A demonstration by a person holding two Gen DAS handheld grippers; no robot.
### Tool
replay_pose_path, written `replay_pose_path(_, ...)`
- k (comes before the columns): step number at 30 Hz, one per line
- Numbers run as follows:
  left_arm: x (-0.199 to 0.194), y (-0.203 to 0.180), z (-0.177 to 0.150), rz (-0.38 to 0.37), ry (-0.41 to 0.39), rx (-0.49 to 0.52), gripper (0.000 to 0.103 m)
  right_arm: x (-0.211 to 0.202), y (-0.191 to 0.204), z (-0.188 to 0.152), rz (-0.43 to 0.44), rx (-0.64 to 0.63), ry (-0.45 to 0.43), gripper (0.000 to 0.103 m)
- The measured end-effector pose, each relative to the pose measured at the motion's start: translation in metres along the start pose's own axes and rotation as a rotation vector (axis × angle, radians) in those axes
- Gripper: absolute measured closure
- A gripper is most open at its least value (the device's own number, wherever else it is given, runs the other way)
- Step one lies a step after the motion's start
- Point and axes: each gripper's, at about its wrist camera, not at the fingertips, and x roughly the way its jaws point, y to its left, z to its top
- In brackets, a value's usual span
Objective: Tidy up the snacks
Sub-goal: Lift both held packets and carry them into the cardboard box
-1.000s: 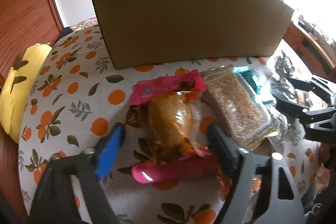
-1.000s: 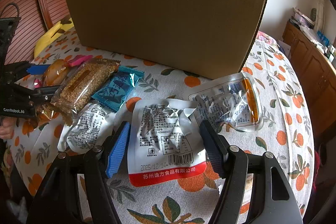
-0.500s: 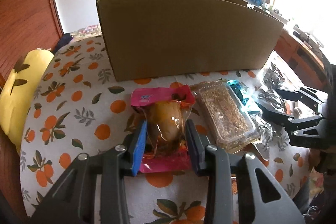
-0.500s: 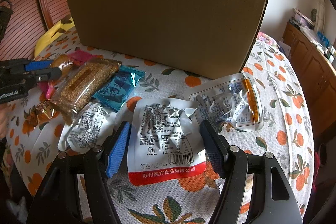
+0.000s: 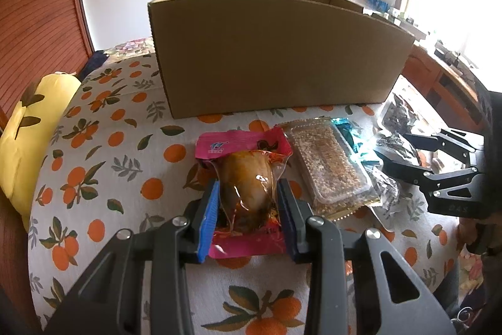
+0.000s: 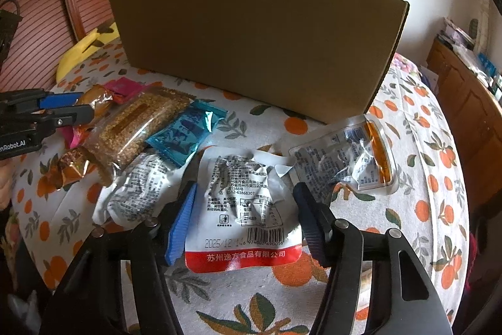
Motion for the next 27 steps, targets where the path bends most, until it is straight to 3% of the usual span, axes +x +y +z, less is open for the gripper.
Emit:
replay_pose_path(11,-0.027,-0.003,0.003,-0.022,-0.073,0.006,0.069,-0.034,-0.003,0.006,0.012,0.013,-0.064,0.04)
replay_pose_path(27,-0.069,-0.022,0.042,-0.057,-0.196,0.064,0.069,-0.075,-0.002,0.034,0.013,-0.034,-0.151,0.04)
